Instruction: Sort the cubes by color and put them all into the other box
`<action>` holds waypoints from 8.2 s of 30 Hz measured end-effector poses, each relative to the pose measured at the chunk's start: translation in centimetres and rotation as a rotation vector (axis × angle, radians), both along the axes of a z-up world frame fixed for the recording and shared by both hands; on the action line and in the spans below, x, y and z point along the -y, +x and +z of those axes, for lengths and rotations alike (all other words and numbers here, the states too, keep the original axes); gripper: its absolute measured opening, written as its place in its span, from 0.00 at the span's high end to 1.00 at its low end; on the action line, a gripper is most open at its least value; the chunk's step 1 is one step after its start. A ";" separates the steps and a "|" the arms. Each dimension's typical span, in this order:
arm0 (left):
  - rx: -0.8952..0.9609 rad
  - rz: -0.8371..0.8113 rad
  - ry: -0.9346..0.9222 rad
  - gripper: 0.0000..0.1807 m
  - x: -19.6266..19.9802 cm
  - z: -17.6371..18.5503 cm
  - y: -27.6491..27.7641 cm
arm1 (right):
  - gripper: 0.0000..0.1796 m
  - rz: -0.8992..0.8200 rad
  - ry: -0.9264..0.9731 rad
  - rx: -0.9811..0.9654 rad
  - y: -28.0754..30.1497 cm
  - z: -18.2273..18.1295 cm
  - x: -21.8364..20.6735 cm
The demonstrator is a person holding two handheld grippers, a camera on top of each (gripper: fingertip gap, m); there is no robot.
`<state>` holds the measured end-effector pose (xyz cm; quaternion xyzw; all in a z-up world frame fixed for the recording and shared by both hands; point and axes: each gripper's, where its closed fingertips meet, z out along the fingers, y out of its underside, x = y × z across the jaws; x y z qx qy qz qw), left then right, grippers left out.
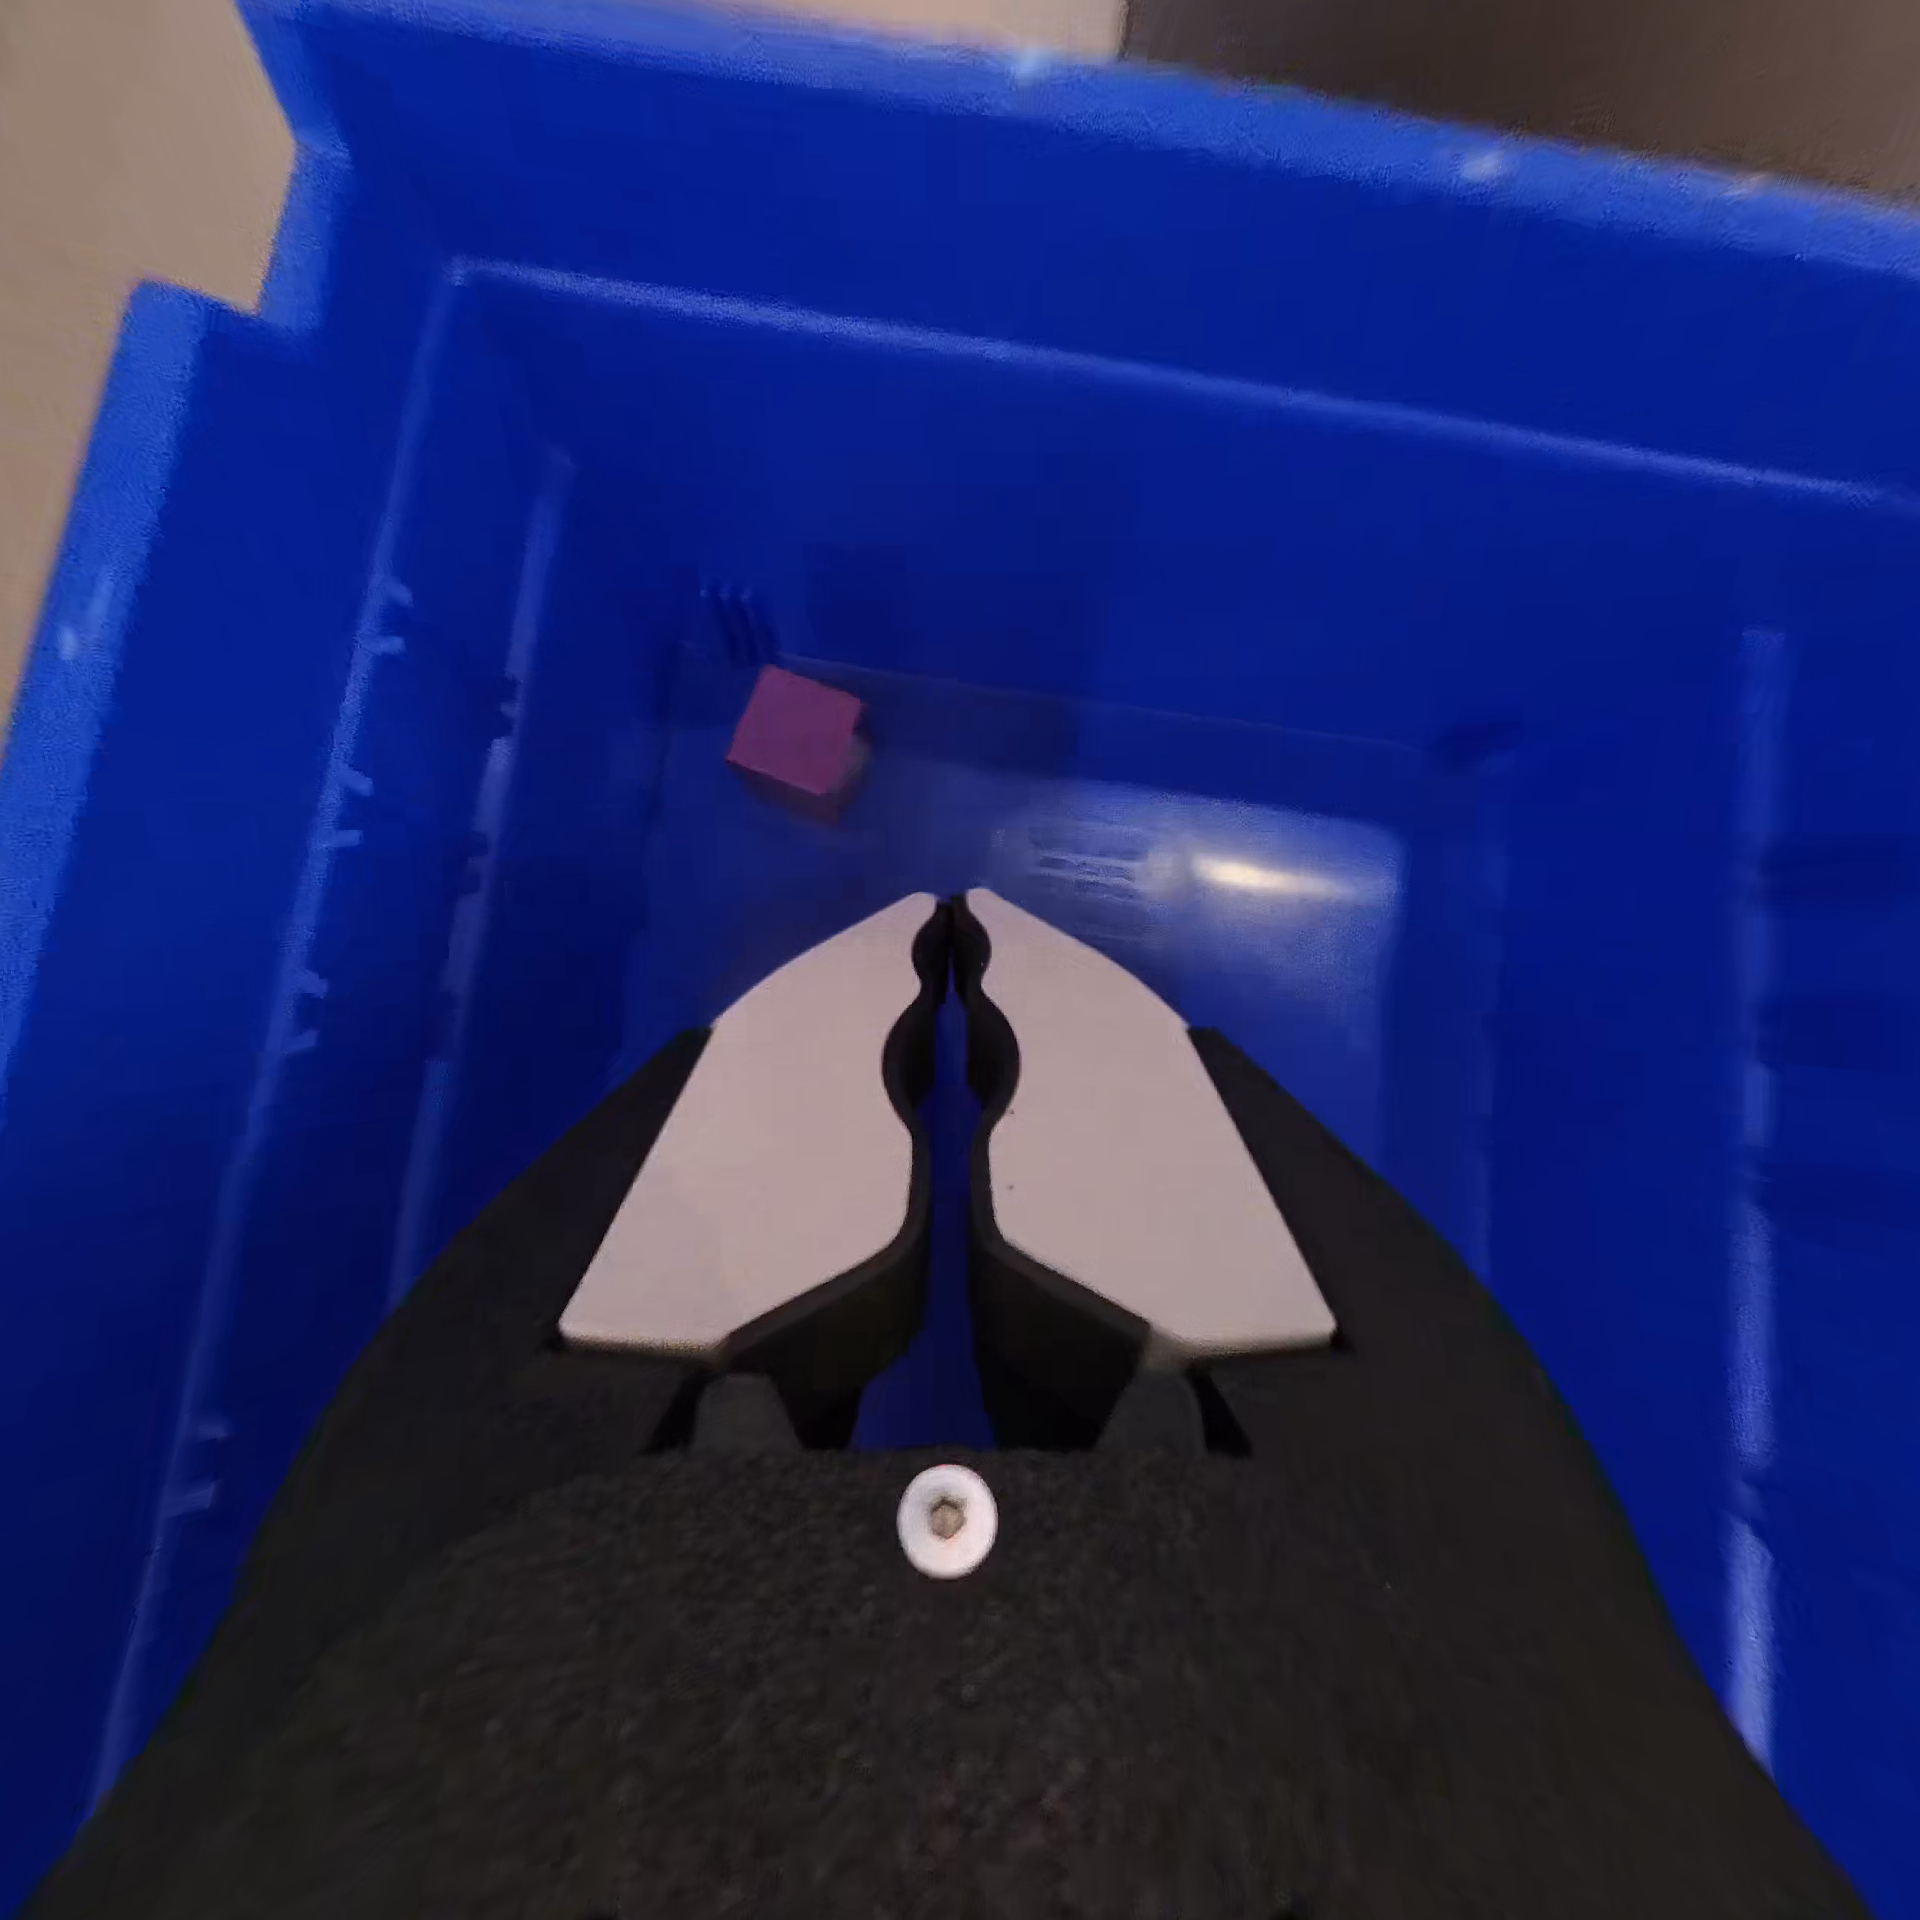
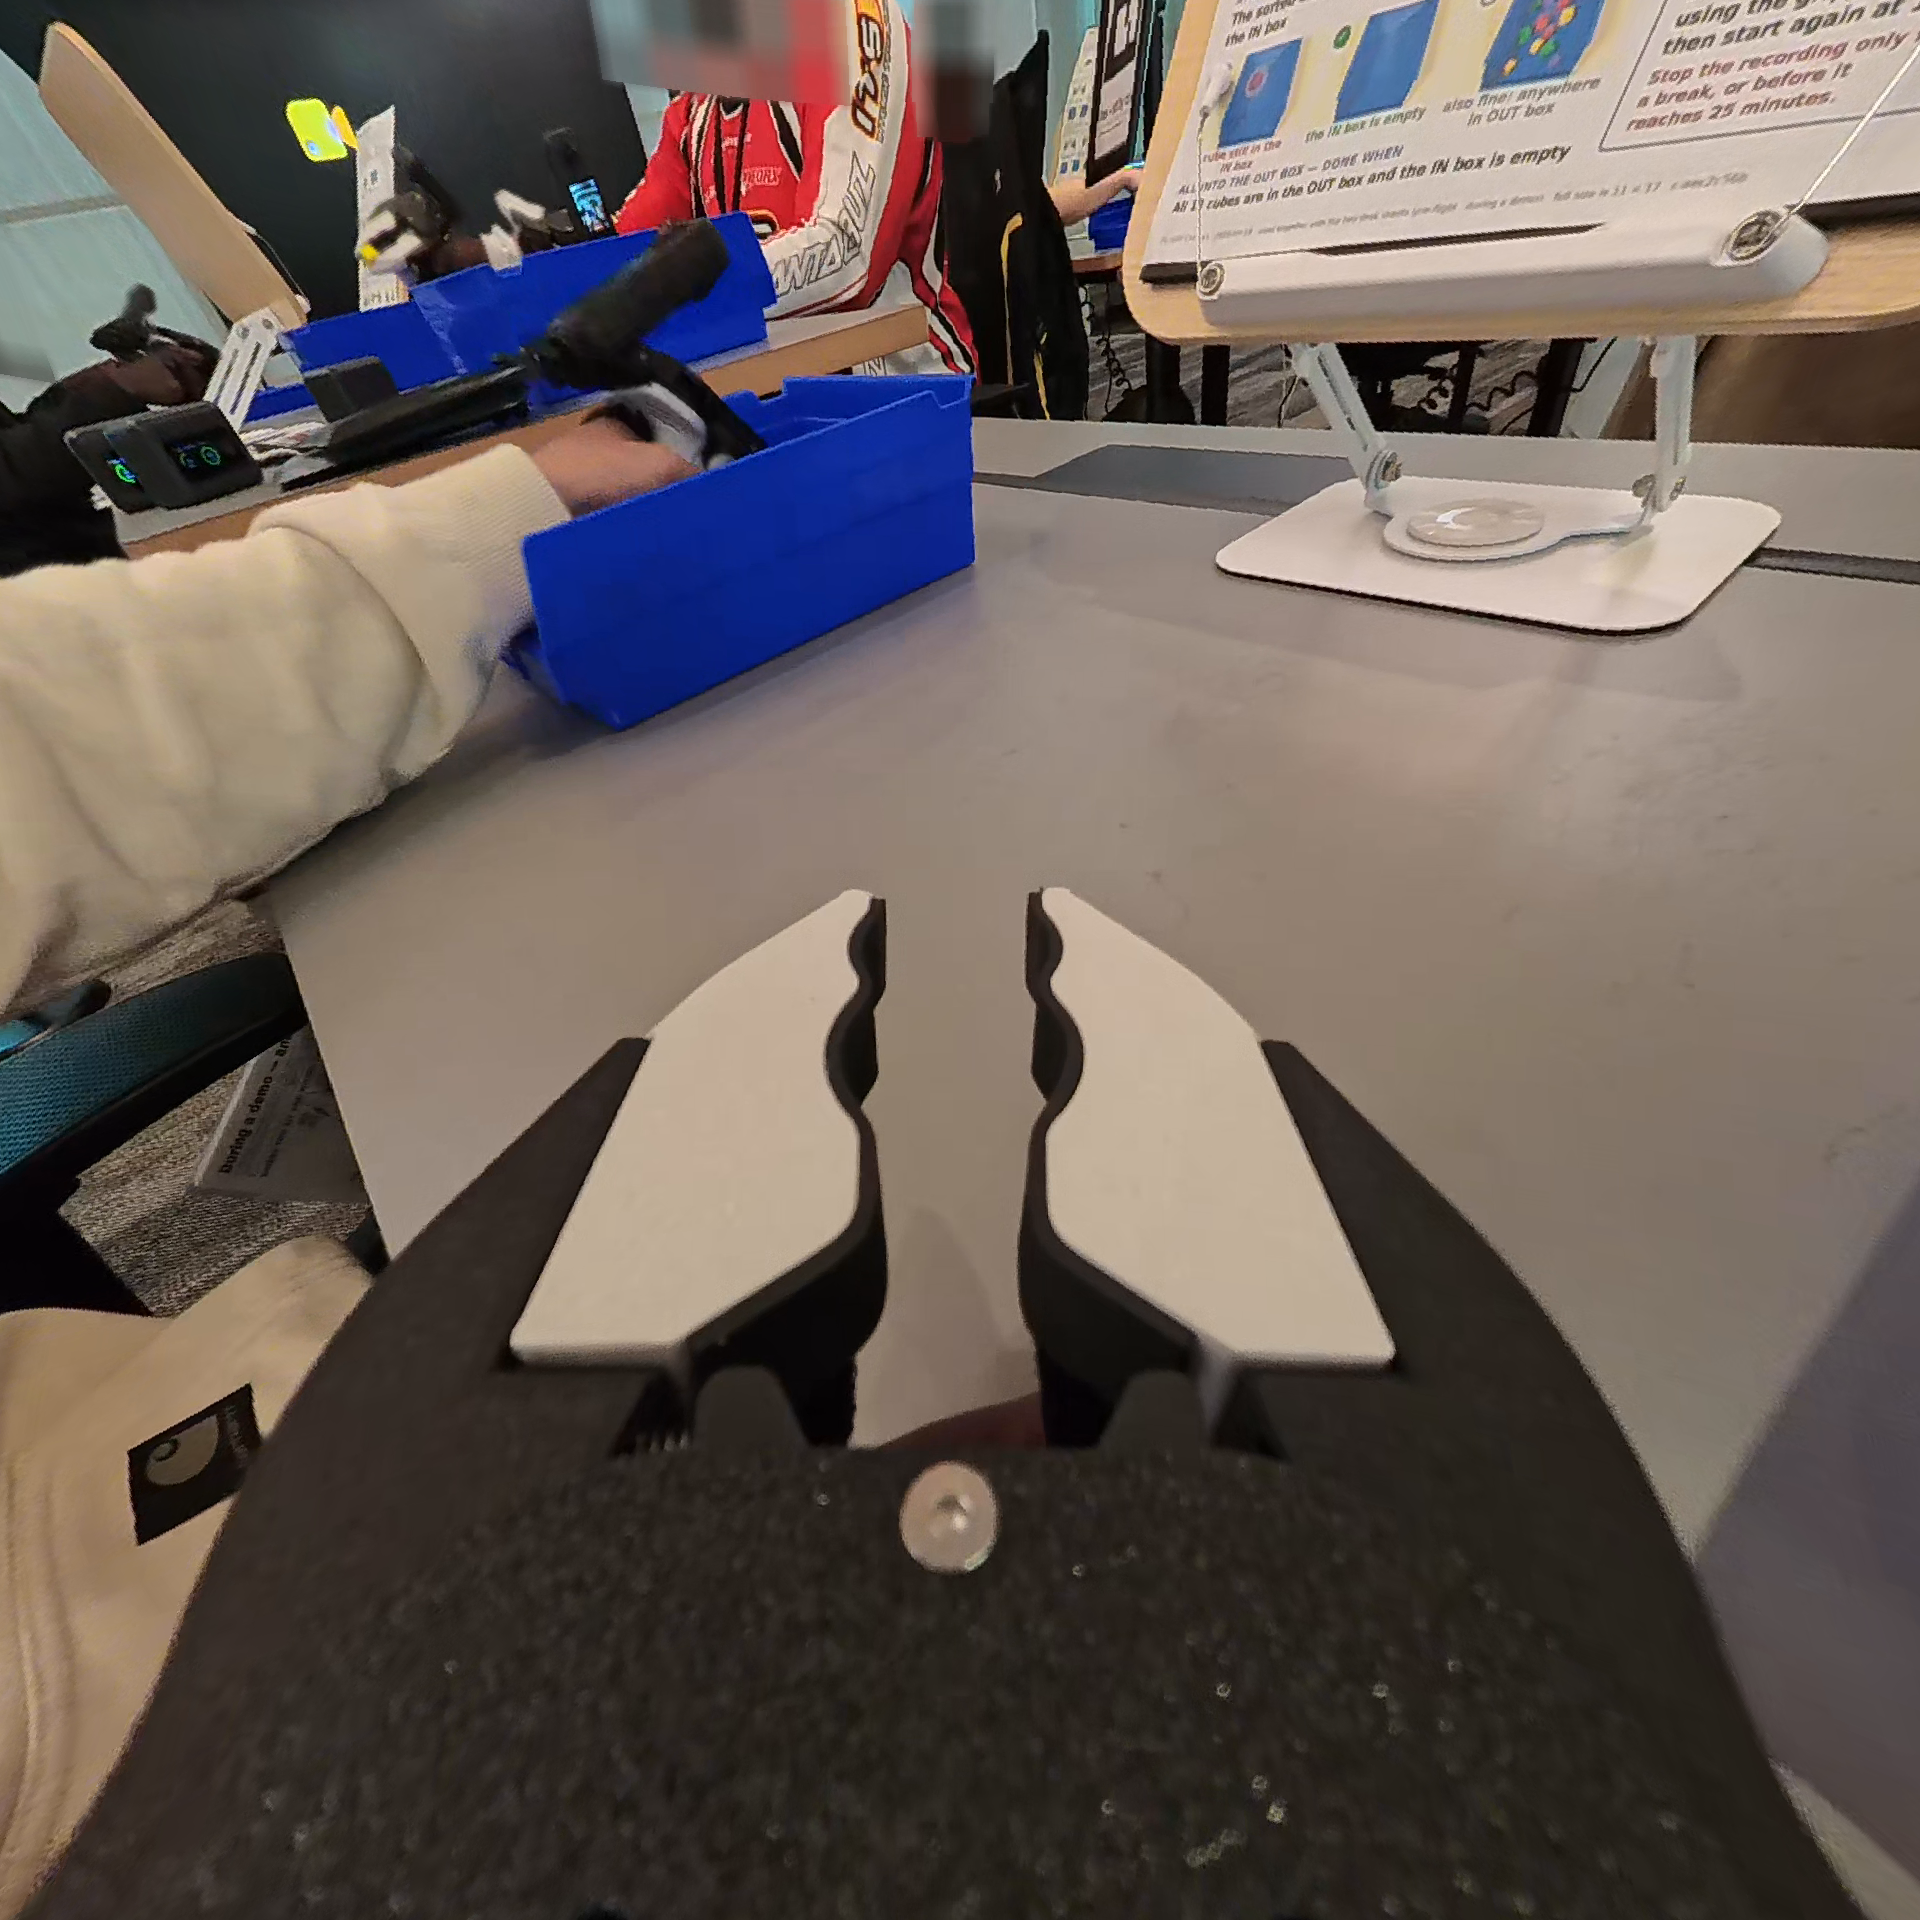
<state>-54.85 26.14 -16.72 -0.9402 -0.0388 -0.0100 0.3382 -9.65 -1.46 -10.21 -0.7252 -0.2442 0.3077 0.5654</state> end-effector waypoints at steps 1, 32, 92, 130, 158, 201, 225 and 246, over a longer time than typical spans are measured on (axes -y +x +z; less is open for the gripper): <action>0.021 -0.035 0.033 1.00 0.4 1.0 0.7 | 0.86 -0.001 0.000 0.000 0.0 0.0 0.0; -0.214 -0.121 -0.168 0.86 -2.9 -1.8 -1.5 | 0.87 0.014 -0.053 -0.039 0.0 -0.3 0.2; 0.252 -1.606 0.813 0.88 28.8 12.6 39.2 | 0.83 0.721 -0.818 -0.847 -8.1 6.8 1.9; 0.092 -0.749 0.551 0.70 25.4 6.6 27.2 | 0.84 -0.080 -0.031 -0.001 0.7 0.9 -0.8; 0.110 -0.791 0.478 0.71 25.8 5.6 27.7 | 0.84 0.110 -0.928 1.549 34.2 -7.0 -7.6; 0.132 -0.701 0.604 0.70 27.3 7.1 26.0 | 0.66 -0.332 0.091 -0.031 6.5 1.7 1.7; 0.143 -0.781 0.514 0.67 28.0 5.7 27.3 | 0.55 -0.730 -0.167 0.081 13.1 -1.9 -6.4; 0.253 -0.912 0.381 0.63 19.3 7.0 56.3 | 0.66 -1.080 -0.024 -0.138 30.0 0.3 2.7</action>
